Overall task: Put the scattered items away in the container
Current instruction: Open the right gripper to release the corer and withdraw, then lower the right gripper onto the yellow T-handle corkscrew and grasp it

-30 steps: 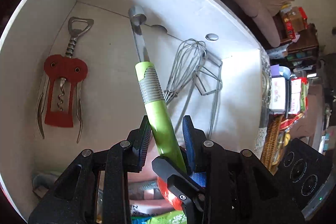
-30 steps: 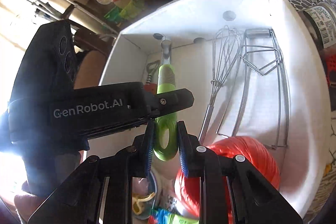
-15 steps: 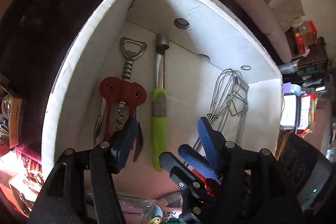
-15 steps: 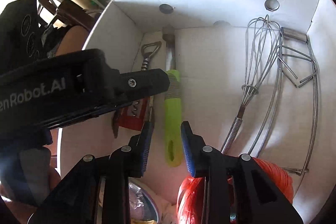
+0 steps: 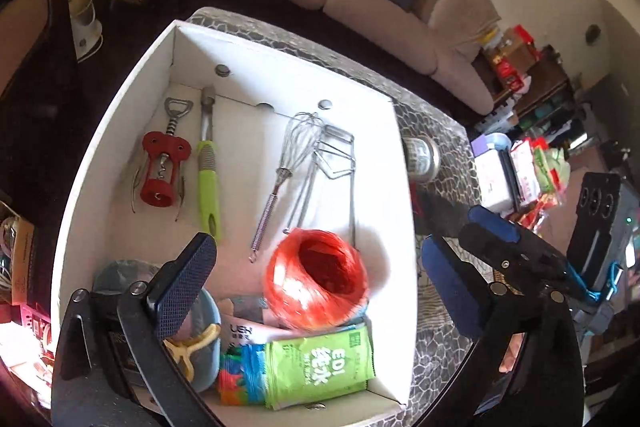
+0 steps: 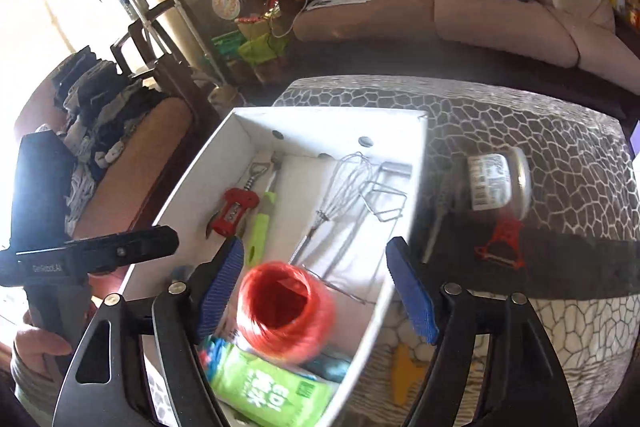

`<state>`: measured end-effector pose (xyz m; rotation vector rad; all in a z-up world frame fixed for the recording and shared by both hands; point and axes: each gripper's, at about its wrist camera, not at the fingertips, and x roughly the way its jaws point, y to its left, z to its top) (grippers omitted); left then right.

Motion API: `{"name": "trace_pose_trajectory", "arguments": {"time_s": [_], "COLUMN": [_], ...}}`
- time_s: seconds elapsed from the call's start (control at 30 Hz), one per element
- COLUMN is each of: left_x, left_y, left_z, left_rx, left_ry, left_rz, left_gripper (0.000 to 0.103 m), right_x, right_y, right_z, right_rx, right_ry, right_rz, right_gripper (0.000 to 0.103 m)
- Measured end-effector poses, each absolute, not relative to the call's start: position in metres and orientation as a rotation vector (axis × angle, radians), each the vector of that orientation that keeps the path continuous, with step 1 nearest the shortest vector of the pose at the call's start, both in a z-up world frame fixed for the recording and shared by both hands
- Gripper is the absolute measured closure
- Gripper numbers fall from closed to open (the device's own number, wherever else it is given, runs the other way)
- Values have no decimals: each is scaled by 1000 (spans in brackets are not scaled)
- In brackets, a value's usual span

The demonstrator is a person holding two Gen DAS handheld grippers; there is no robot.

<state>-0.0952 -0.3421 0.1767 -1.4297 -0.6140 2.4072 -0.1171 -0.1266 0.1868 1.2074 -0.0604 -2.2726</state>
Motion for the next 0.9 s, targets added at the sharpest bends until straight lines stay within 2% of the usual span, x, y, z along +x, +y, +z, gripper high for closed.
{"name": "trace_pose_trajectory", "arguments": {"time_s": [0.03, 0.2, 0.4, 0.63, 0.77, 0.87, 0.9], "left_x": [-86, -41, 12, 65, 93, 98, 96], "left_y": [-327, -250, -170, -145, -134, -121, -117], "left_z": [183, 192, 180, 153, 131, 111, 105], "left_rx": [-1403, -1345, -1300, -1250, -1175, -1160, -1171], "left_ry": [-600, -514, -443, -547, -584, -577, -571], "left_rz": [2390, 2365, 2321, 2305, 2318, 2286, 2271], "left_gripper": [0, 0, 0, 0, 0, 0, 0], "right_x": [-109, -72, -38, -25, -28, -37, -42], "right_y": [-112, -53, 2, 51, 47, 38, 34], "right_z": [186, 167, 144, 127, 110, 91, 84], "right_rx": [1208, 1235, 1263, 1234, 1173, 1159, 1162], "right_ry": [-41, 80, 56, 98, 238, 327, 350], "right_rz": [-2273, -2307, -2321, -2332, -2279, -2237, -2218], "right_gripper": [17, 17, 17, 18, 20, 34, 44]}}
